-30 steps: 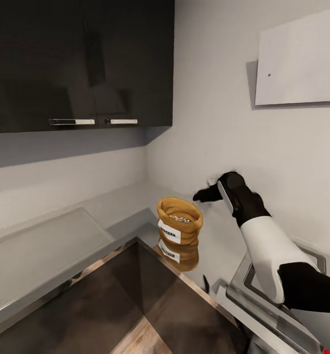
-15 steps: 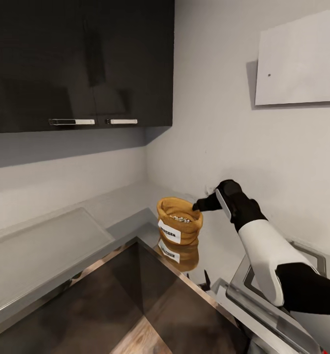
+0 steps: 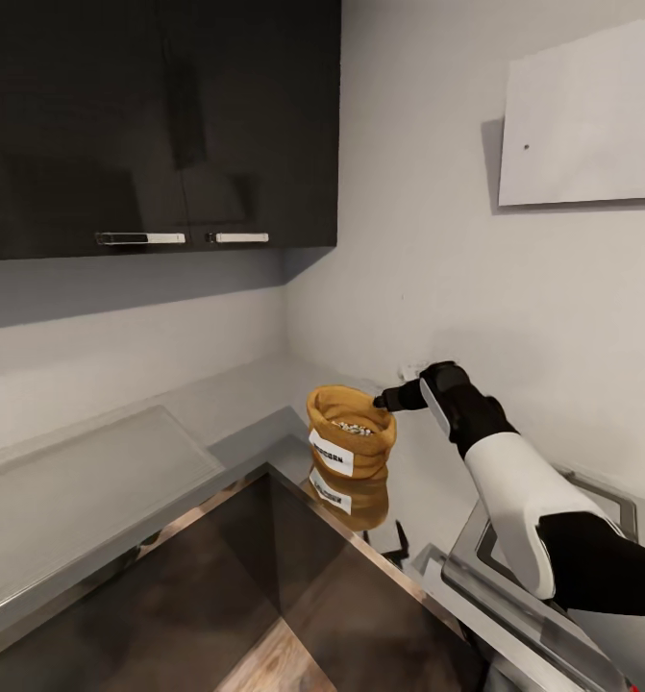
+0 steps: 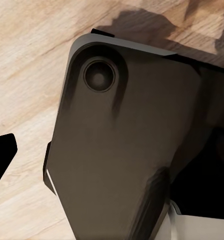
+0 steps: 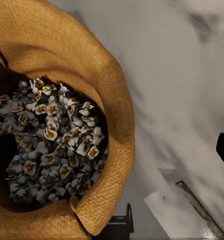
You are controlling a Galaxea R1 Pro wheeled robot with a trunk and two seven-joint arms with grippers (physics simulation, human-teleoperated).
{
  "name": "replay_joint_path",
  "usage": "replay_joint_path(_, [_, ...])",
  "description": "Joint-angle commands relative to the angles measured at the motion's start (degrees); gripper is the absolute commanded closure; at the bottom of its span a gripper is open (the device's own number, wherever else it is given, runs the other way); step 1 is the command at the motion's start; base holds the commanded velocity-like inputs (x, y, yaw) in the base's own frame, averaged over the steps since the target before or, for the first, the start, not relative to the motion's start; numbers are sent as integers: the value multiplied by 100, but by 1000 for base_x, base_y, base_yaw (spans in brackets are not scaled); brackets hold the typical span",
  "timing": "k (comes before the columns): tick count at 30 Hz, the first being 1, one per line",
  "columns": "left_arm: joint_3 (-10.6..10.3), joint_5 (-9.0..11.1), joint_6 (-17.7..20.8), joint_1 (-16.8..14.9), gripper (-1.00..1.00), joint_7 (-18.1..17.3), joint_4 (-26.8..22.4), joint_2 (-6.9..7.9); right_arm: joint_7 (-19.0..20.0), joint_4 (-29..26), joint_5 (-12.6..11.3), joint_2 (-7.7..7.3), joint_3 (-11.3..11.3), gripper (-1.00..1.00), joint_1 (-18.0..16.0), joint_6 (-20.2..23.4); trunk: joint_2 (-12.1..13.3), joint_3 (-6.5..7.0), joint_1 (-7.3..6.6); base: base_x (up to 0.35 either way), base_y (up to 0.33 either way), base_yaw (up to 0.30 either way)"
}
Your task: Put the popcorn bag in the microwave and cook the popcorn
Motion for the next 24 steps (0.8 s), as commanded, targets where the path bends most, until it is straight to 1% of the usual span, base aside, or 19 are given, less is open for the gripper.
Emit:
replay_joint_path(1, [10,32,-8,2,-100,-3,-8,-2,42,-1,61,0,8,-100,-4,20,-5,-7,1,0,0,0])
replay_joint_path(5, [10,29,-9,2,-100,-3,-8,-2,42,3,81,0,6,-100,-4,15,-5,-7,1,5,0,0])
replay_joint_path(9, [10,31,-9,2,-100,-3,-8,-2,42,4,88,0,5,-100,-4,6,-5,-7,1,116,0,0])
replay_joint_path(14, [10,35,-2,2,-100,-3,-8,-2,42,8,55,6,11,-100,-4,2,-5,-7,1,41,0,0])
replay_joint_path(16, [10,34,-2,2,-100,-3,-8,-2,46,13,21,8,12,-100,-4,-107,-5,-7,1,3,0,0])
replay_joint_path(18, [10,30,-7,2,-100,-3,-12,-3,49,164,27,10,12,-100,-4,-323,-5,-7,1,1,0,0])
replay_joint_path(20, [10,29,-6,2,-100,-3,-10,2,50,245,39,16,12,-100,-4,-376,-5,-7,1,74,0,0])
replay_joint_path(24, [10,31,-8,2,-100,-3,-8,6,50,281,51,33,15,-100,-4,-400,-5,-7,1,267,0,0])
